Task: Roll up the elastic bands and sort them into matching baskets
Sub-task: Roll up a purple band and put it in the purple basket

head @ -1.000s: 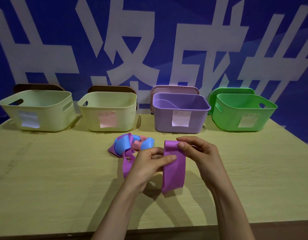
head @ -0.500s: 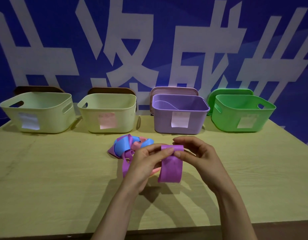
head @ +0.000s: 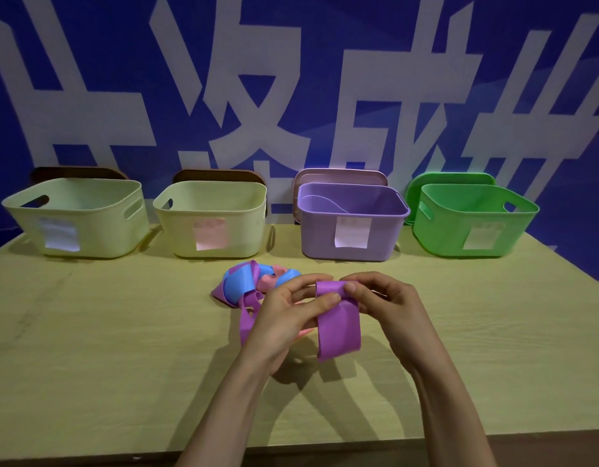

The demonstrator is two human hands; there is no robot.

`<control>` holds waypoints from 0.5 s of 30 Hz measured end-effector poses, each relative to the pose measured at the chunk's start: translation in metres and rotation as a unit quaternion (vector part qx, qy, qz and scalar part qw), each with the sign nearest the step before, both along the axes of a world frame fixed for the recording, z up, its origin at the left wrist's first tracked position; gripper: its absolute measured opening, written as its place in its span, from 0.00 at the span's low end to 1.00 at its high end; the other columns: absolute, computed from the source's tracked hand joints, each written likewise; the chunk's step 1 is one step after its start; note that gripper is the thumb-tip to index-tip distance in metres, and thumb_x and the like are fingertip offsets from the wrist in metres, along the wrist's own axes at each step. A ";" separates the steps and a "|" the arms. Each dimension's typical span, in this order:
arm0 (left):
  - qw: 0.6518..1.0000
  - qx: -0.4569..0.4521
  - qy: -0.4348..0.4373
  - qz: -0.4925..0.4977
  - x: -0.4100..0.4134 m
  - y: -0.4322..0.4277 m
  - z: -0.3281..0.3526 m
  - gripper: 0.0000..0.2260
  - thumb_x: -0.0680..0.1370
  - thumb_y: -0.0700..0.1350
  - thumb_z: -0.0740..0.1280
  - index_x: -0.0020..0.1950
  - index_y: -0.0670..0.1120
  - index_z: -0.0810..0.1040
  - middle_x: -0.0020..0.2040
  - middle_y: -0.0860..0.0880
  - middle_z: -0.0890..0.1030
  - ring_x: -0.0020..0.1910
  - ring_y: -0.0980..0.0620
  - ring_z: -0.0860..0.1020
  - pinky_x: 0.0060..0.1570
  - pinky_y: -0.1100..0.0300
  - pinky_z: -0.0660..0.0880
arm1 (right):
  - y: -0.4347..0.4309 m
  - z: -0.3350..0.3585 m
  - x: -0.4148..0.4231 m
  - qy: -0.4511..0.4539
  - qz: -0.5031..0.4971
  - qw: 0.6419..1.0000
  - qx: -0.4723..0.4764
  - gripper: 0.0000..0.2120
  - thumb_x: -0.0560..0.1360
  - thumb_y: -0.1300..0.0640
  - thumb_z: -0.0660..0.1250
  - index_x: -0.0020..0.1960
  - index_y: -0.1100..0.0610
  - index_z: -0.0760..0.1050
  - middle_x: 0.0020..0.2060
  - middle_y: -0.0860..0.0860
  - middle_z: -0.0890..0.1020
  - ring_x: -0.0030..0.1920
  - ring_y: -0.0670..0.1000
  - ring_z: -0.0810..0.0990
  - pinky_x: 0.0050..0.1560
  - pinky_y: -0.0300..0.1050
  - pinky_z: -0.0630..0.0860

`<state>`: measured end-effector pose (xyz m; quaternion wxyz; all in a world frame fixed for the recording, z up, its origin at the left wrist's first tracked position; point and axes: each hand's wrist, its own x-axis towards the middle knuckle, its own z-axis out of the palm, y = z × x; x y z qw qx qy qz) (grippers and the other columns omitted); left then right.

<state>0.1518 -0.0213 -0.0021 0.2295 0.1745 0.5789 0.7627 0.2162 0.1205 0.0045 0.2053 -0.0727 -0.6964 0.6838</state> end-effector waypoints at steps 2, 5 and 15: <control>1.000 -0.018 -0.010 -0.017 0.000 0.000 -0.001 0.08 0.72 0.38 0.71 0.51 0.44 0.81 0.43 0.47 0.85 0.42 0.54 0.82 0.38 0.63 0.77 | 0.001 -0.001 -0.001 0.006 -0.008 1.000 -0.019 0.04 0.73 0.63 0.69 0.45 0.57 0.82 0.39 0.49 0.85 0.40 0.44 0.81 0.42 0.36 0.77; 0.999 -0.041 -0.015 -0.026 0.002 -0.001 -0.004 0.03 0.73 0.38 0.70 0.46 0.41 0.80 0.36 0.49 0.83 0.35 0.56 0.80 0.33 0.66 0.74 | 0.002 0.000 -0.001 0.017 -0.012 0.999 -0.033 0.05 0.72 0.64 0.69 0.46 0.59 0.81 0.39 0.49 0.85 0.40 0.44 0.81 0.42 0.36 0.77; 1.000 -0.014 -0.026 0.004 0.000 -0.003 0.003 0.20 0.64 0.51 0.72 0.50 0.40 0.82 0.41 0.48 0.84 0.40 0.52 0.82 0.42 0.60 0.78 | 0.003 0.001 0.001 0.050 0.036 0.998 0.006 0.14 0.65 0.77 0.70 0.42 0.60 0.82 0.42 0.49 0.84 0.48 0.45 0.82 0.48 0.36 0.77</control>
